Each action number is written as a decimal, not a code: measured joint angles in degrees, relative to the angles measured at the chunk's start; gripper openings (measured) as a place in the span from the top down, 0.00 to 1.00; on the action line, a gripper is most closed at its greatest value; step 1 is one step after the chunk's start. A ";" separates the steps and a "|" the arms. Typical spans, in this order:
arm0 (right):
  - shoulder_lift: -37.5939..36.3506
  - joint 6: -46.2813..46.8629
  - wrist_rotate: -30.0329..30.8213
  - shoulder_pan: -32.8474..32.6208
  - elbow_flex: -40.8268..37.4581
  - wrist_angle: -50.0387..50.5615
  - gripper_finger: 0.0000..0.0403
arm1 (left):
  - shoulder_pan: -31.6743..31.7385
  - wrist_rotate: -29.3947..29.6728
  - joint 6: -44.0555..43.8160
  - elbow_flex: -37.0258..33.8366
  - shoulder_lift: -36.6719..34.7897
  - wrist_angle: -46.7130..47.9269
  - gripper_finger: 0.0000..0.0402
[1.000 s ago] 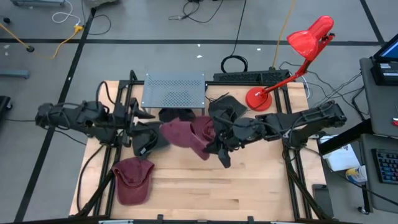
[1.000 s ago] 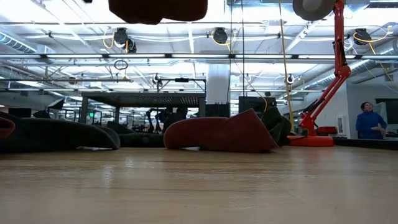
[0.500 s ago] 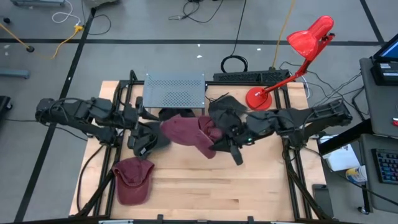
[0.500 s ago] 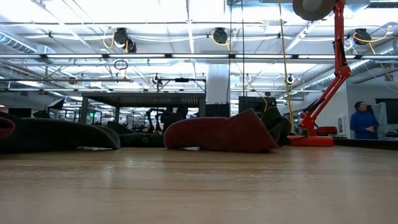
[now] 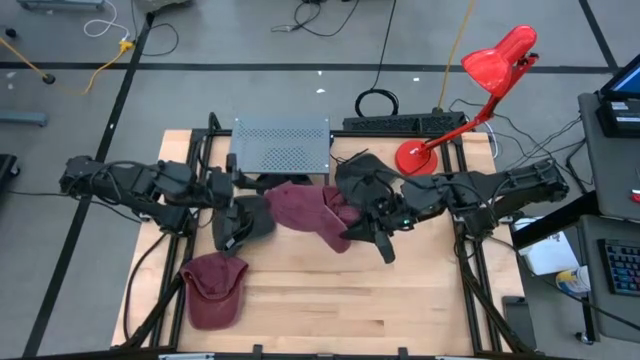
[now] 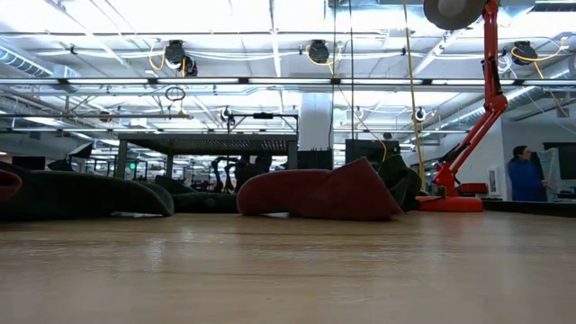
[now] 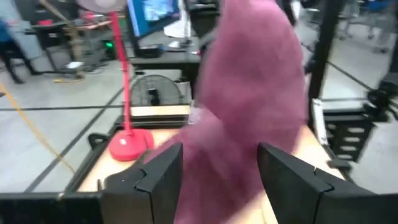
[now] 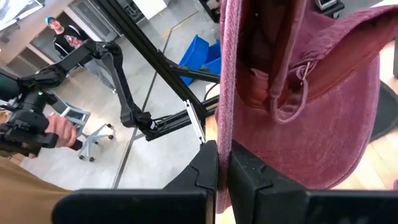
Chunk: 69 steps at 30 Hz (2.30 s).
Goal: Pick & Place hat
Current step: Put the top right red cap on the shelf
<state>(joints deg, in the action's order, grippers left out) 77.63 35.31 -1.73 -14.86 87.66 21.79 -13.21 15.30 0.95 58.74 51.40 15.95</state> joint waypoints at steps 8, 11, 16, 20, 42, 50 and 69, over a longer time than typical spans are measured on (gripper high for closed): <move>-0.24 -0.87 0.11 -0.36 0.00 1.34 0.97 | -0.04 -3.23 -2.62 0.00 0.18 -2.78 0.47; -0.28 -1.21 0.15 -0.34 0.00 1.13 0.97 | -0.04 -3.68 -3.05 0.02 0.98 -2.64 0.47; -0.26 -1.28 0.04 -0.36 0.00 1.16 0.97 | -0.02 -4.77 -4.07 0.02 2.23 -2.97 0.47; -0.29 -1.43 0.02 -0.36 0.00 1.21 0.97 | 0.00 -4.83 -4.30 0.02 2.67 -5.88 0.48; -0.29 5.40 -0.45 0.57 0.00 1.69 0.83 | 0.00 -10.31 -6.29 0.02 2.49 -7.04 0.87; -1.02 8.43 -1.73 1.31 0.08 11.43 0.54 | 0.01 -18.13 -8.85 -0.02 1.48 -6.04 0.87; 4.89 -5.37 -1.53 6.29 -0.01 6.01 0.50 | 3.31 -24.56 -17.20 7.64 2.44 14.99 0.87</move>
<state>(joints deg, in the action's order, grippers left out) 82.51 29.94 -3.27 -8.58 87.65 27.81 -9.90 -9.26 -16.25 66.38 53.84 30.94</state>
